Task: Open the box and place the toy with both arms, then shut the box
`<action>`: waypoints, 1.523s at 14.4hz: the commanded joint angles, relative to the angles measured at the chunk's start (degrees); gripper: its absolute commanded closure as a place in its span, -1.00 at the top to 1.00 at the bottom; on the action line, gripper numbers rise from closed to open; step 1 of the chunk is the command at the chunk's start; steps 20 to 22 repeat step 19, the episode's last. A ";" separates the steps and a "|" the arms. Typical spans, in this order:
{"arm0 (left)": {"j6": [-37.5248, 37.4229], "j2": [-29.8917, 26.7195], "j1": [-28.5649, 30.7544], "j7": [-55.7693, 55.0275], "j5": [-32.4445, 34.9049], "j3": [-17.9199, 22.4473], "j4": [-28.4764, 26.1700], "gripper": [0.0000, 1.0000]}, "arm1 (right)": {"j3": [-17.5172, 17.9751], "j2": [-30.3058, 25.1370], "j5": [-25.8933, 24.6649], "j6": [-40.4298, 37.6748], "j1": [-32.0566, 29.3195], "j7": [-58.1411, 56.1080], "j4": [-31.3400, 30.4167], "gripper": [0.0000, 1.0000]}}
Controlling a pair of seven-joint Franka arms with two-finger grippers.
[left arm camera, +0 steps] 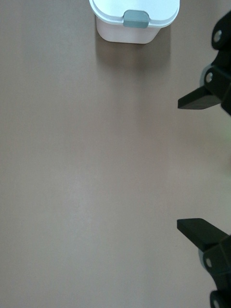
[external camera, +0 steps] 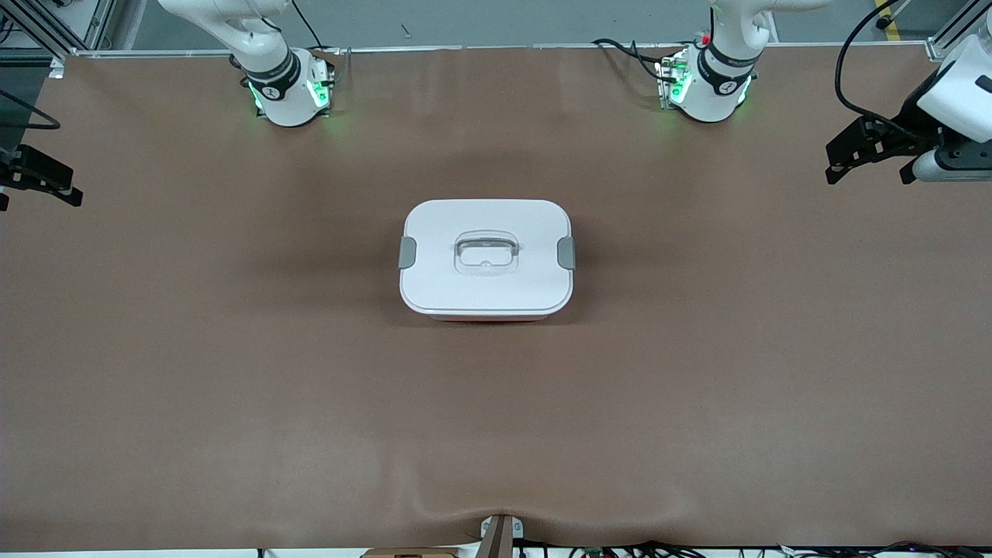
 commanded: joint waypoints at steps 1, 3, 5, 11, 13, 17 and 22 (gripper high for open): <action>0.35 -0.39 -0.32 3.32 -0.44 0.53 0.46 1.00 | 0.00 0.05 -0.67 -0.17 0.26 0.61 0.56 1.00; 0.35 1.18 0.03 3.59 -0.52 0.62 2.38 1.00 | 0.00 0.05 -0.67 -0.17 0.26 0.61 0.56 1.00; 0.35 1.90 -0.05 3.42 -0.61 0.71 3.27 1.00 | 0.00 0.05 -0.67 -0.17 0.26 0.61 0.56 1.00; -0.43 1.98 -0.32 3.06 -0.08 0.62 3.19 1.00 | 0.00 0.05 -0.67 -0.17 0.26 0.61 0.56 1.00; -0.88 1.98 -0.23 3.07 -0.08 0.62 3.28 1.00 | 0.00 0.05 -0.67 -0.17 0.26 0.61 0.56 1.00; -0.88 1.98 -0.32 2.98 0.01 0.62 3.28 1.00 | 0.00 0.14 -0.67 -0.17 0.26 0.61 0.56 1.00; -0.88 1.98 -0.32 2.89 0.01 0.62 3.28 1.00 | 0.00 0.14 -0.66 -0.17 0.26 0.61 0.56 1.00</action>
